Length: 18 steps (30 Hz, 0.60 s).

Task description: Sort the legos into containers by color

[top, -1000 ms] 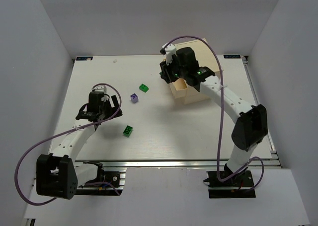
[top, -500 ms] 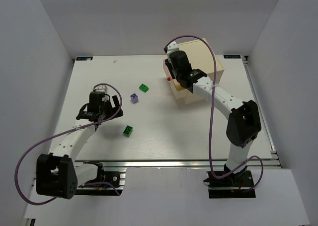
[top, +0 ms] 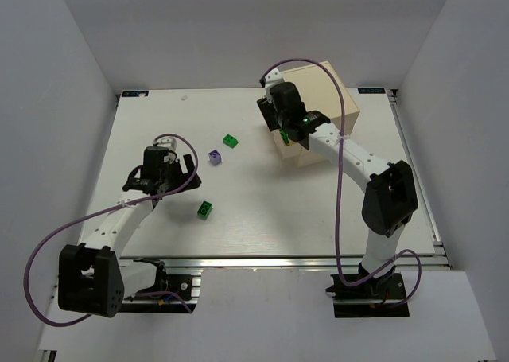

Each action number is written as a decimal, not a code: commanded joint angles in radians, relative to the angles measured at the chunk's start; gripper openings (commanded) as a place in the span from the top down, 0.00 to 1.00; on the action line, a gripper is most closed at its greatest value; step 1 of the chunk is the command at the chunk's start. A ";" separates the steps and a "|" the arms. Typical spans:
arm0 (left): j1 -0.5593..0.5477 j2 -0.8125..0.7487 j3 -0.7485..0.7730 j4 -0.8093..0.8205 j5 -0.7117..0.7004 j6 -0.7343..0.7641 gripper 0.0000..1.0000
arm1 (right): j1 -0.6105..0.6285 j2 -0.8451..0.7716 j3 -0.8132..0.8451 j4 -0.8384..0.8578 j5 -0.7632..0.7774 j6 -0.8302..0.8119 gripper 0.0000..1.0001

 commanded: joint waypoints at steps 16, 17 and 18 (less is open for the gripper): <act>-0.115 0.213 0.135 -0.154 0.078 0.073 0.23 | -0.036 -0.355 -0.210 0.054 -0.820 -0.122 0.37; -0.126 0.214 0.150 -0.168 0.083 0.077 0.18 | -0.041 -0.385 -0.230 0.056 -0.837 -0.118 0.31; -0.137 0.210 0.178 -0.196 0.072 0.072 0.09 | -0.048 -0.401 -0.253 0.061 -0.848 -0.114 0.19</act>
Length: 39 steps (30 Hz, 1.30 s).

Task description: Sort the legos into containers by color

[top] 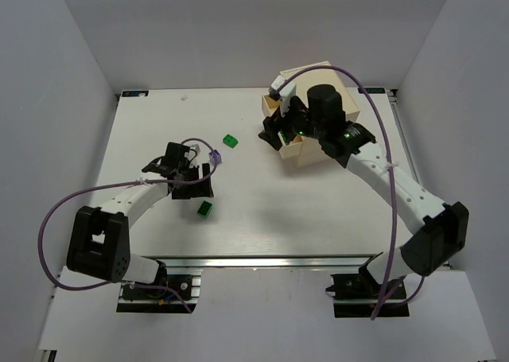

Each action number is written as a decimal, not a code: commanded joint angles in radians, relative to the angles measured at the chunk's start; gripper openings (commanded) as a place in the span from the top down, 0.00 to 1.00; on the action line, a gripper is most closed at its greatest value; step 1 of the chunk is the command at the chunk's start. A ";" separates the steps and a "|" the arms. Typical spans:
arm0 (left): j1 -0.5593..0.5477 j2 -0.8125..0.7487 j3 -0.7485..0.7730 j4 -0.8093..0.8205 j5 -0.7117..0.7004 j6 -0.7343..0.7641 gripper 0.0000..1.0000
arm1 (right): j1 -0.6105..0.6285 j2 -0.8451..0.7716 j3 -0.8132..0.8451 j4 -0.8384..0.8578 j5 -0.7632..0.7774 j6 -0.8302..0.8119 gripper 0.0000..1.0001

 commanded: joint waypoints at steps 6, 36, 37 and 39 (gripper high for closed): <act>-0.111 0.015 0.100 -0.111 -0.096 -0.007 0.02 | -0.037 -0.162 -0.201 0.139 -0.173 0.022 0.17; -0.312 0.177 0.119 -0.156 -0.393 -0.130 0.74 | -0.256 -0.385 -0.450 0.291 -0.296 0.127 0.17; -0.312 0.152 0.135 -0.154 -0.390 -0.132 0.83 | -0.262 -0.391 -0.453 0.292 -0.304 0.128 0.17; -0.312 0.125 0.165 -0.148 -0.373 -0.129 0.98 | -0.271 -0.394 -0.467 0.301 -0.305 0.125 0.18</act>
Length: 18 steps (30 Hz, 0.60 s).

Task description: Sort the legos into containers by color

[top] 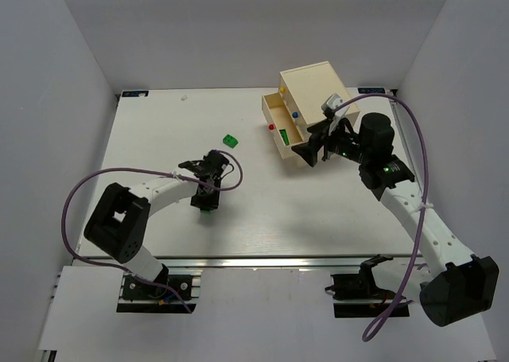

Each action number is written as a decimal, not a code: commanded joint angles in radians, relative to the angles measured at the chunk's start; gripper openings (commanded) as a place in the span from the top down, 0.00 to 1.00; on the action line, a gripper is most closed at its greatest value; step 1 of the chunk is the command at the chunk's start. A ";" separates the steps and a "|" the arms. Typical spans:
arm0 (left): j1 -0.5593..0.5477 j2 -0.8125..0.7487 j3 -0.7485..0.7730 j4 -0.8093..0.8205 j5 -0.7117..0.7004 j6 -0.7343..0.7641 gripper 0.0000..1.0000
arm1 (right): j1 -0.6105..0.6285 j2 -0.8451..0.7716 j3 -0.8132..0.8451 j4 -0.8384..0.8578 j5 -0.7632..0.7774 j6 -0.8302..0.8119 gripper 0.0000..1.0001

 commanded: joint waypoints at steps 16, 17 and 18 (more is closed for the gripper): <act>0.012 0.233 0.641 0.648 0.529 -0.272 1.00 | -0.143 -0.094 -0.099 0.155 0.146 0.085 1.00; 0.012 0.269 0.684 0.652 0.532 -0.283 1.00 | -0.147 -0.097 -0.102 0.159 0.142 0.089 1.00; 0.012 0.332 0.751 0.656 0.531 -0.296 1.00 | -0.154 -0.102 -0.104 0.161 0.131 0.092 1.00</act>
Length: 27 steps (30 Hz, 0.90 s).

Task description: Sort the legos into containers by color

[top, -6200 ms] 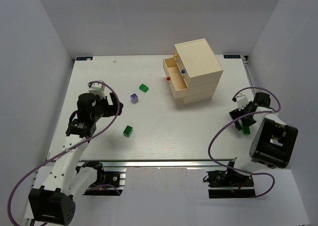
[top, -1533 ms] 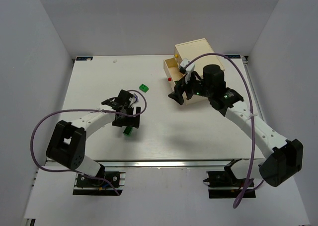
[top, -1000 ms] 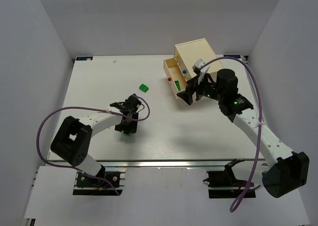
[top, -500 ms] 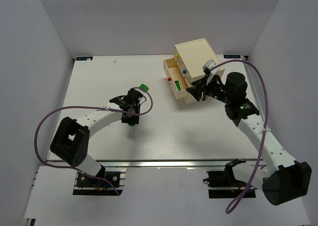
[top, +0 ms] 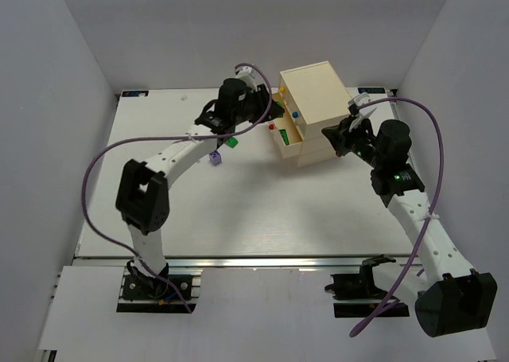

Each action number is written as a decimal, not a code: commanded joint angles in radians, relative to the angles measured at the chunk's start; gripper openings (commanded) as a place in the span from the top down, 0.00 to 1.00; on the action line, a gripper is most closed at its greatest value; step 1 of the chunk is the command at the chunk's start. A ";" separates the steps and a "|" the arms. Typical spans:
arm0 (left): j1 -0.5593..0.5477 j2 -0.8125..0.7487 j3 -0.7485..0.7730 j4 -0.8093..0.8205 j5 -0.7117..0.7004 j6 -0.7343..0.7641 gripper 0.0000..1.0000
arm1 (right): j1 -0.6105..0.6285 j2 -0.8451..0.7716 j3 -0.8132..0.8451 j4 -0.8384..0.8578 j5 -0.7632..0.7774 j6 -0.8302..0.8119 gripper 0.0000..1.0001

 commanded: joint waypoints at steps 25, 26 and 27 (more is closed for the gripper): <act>0.012 0.145 0.270 -0.137 -0.151 -0.005 0.96 | -0.101 -0.025 -0.025 0.075 -0.093 0.052 1.00; 0.023 0.136 0.264 -0.173 -0.182 0.019 0.99 | -0.101 -0.025 -0.025 0.075 -0.099 0.052 1.00; 0.023 0.115 0.262 -0.208 -0.302 0.046 1.00 | -0.104 -0.023 -0.025 0.076 -0.102 0.052 1.00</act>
